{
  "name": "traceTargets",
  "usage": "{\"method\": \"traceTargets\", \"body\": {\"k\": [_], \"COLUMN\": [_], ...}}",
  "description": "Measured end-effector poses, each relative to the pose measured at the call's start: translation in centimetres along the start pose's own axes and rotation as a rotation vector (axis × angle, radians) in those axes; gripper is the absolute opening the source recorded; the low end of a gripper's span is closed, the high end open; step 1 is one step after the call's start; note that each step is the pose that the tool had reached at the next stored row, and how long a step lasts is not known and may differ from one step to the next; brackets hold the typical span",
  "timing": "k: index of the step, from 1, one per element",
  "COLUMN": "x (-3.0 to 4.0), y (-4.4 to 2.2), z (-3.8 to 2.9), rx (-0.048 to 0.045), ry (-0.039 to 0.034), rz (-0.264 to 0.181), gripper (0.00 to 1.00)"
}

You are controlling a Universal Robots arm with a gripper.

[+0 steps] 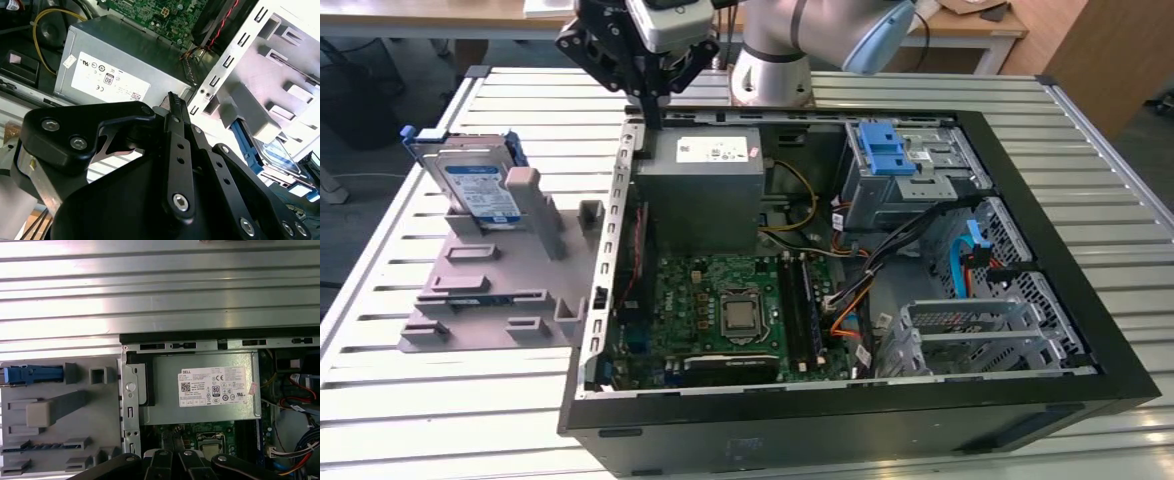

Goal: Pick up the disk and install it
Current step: 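Reach for the disk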

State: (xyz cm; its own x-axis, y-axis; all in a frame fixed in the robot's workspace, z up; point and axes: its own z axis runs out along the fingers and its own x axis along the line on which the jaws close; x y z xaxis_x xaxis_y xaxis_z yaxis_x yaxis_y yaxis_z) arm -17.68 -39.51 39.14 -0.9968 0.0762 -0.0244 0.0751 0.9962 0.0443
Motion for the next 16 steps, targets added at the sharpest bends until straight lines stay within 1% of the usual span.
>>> {"method": "traceTargets", "body": {"k": [16], "x": [0.81], "y": [-0.06], "z": [0.09], "rx": [0.0], "ry": [0.0], "rz": [0.0], "gripper": [0.11]}}
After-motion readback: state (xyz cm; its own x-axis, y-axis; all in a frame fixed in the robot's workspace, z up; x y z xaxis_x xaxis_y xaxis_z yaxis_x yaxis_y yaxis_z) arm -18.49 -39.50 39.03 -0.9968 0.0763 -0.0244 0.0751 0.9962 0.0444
